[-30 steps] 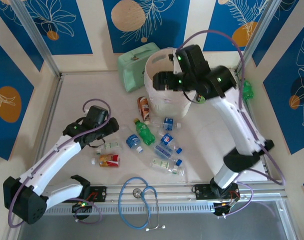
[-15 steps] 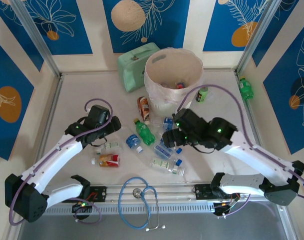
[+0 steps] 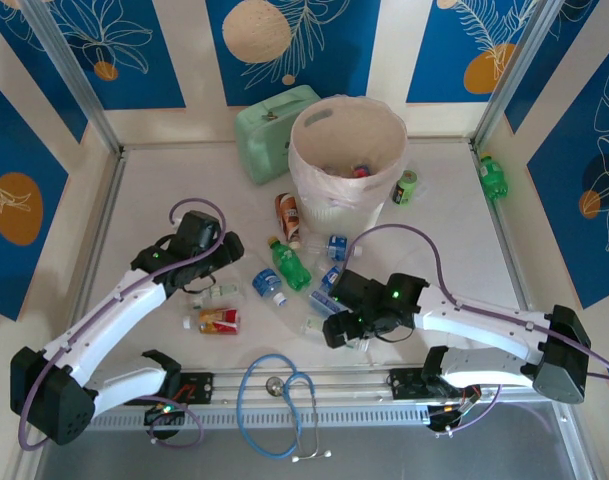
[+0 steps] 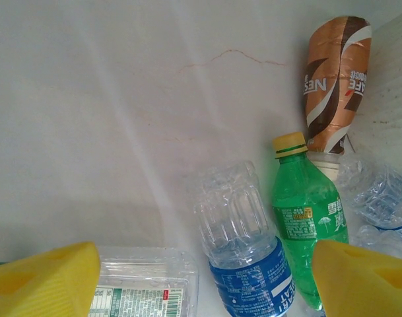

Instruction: Put the plastic bottles in the bin

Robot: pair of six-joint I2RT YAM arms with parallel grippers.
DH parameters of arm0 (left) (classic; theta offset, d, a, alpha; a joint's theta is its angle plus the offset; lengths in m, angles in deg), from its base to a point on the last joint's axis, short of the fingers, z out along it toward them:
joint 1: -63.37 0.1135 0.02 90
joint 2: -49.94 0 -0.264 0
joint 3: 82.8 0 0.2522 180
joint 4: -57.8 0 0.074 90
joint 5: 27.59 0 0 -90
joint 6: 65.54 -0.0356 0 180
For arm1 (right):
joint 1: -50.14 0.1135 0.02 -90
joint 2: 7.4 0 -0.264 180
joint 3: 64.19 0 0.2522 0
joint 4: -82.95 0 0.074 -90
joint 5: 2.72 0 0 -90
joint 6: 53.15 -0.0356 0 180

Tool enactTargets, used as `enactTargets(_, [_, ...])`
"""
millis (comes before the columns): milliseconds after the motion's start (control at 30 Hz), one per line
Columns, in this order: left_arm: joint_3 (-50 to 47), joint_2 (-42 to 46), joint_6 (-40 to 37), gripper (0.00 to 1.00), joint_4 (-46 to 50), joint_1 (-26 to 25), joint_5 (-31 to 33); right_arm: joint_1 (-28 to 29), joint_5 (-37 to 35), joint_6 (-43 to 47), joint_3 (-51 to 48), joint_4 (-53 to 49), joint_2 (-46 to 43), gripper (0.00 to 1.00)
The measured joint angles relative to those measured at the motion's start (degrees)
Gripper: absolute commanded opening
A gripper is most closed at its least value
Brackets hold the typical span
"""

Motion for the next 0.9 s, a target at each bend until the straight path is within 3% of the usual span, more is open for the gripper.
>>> enactTargets(467, [-1.2,0.0,0.8,0.84,-0.4,0.0,-0.7,-4.2,4.2,-0.5,-3.7,6.4,6.3,0.87])
enactTargets(900, [-2.4,0.0,1.0,0.84,-1.7,0.0,-0.7,0.3,5.3,-1.1,-4.0,7.2,8.9,0.88])
